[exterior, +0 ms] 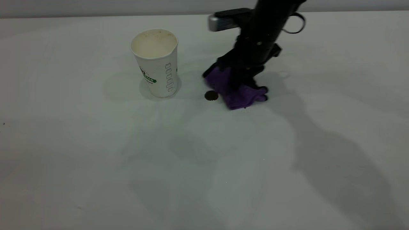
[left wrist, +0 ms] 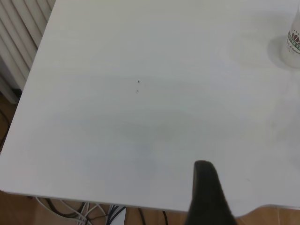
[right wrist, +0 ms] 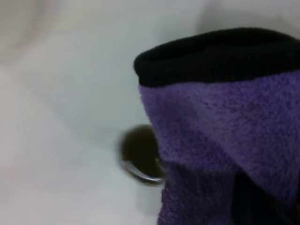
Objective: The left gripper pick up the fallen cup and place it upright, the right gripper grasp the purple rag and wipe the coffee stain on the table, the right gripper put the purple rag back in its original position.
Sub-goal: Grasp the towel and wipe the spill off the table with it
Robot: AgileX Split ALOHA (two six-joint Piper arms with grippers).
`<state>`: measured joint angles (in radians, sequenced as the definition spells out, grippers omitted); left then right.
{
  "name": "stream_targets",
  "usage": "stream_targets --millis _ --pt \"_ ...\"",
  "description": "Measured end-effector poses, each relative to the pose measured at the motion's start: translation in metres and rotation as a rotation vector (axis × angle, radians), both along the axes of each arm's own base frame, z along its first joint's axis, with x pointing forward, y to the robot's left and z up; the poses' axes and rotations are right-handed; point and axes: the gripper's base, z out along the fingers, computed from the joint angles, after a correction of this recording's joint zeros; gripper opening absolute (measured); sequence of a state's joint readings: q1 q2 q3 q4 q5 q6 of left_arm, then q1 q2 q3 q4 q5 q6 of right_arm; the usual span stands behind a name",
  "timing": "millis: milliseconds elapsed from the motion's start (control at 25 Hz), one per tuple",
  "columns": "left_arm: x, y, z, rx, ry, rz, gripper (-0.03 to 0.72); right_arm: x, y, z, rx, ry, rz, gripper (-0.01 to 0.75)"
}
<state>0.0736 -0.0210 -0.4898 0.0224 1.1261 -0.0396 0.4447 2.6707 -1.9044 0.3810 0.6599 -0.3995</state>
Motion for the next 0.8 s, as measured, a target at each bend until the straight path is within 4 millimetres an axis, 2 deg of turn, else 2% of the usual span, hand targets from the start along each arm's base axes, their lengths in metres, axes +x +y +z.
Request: stream_targets --millis 320,800 --pt "0.0 0.0 0.0 0.0 0.0 0.0 0.519 -0.03 0.043 -0.001 -0.009 0.041 0.114 0.055" --pt "0.0 0.0 0.0 -0.001 0.0 0.0 0.519 -0.083 0.074 -0.007 -0.08 0.297 0.284 0.055"
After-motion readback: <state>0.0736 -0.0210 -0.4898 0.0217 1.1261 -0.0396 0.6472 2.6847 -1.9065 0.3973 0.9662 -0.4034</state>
